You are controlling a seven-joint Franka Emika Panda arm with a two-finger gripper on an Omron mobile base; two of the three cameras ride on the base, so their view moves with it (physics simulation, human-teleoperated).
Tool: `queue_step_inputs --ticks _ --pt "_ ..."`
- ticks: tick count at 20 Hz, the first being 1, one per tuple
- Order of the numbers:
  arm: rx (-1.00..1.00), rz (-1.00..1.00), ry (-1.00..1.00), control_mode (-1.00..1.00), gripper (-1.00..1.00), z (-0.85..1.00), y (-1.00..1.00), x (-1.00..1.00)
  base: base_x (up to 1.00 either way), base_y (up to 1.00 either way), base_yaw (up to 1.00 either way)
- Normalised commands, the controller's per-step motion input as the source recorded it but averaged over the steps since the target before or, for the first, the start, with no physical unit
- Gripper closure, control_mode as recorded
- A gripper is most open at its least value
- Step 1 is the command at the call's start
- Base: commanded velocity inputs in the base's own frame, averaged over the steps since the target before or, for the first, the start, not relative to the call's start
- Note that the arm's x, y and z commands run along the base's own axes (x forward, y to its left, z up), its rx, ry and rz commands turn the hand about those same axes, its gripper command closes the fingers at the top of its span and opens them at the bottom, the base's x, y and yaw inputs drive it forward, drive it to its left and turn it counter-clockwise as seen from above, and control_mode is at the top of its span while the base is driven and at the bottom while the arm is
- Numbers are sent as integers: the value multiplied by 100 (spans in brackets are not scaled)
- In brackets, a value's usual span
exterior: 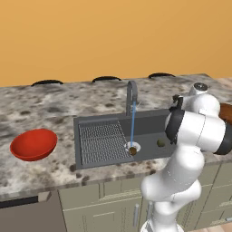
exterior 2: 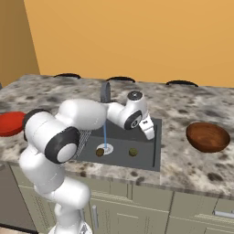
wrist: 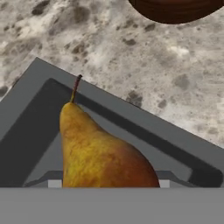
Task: Pick the kiwis from the sink and place them in one bowl. Place the pear in the other bowl. Then turn off the sink faucet.
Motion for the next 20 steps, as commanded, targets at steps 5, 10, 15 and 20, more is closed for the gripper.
queue_step_inputs --ticks 5,10,15,20 --pt "0 -10 0 -100 100 76 -29 -14 0 0 0" --pt "0 -6 1 -100 100 35 -57 -19 0 0 0" --pt "0 -7 2 -100 100 25 -59 -22 0 0 0" --pt "0 -13 1 -100 100 3 -36 -10 0 0 0"
